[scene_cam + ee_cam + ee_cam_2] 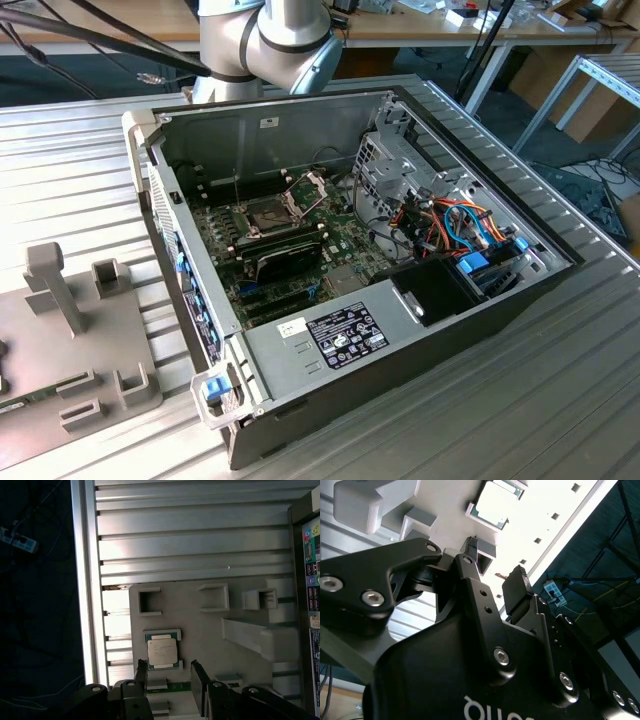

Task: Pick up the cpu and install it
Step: 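Pick up the cpu and move it towards the insertion slot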

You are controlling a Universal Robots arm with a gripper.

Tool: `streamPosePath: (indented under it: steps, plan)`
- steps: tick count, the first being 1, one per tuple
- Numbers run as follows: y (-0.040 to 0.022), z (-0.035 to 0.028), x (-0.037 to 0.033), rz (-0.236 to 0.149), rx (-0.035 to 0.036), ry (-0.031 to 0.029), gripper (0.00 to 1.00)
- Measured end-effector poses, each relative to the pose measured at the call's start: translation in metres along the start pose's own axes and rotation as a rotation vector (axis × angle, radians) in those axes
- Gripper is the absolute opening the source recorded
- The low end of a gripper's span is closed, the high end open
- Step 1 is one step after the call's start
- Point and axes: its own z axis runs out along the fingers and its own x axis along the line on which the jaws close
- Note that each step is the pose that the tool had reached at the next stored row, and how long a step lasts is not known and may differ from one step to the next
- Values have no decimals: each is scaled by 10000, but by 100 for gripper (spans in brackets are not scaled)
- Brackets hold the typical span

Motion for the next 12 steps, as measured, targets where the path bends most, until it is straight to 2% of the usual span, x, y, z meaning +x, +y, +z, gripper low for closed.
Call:
streamPosePath:
  steps: [6, 12]
  plan:
    - [-1, 39, 1, 0, 0, 0, 48]
    - [-4, 109, 2, 0, 1, 1, 48]
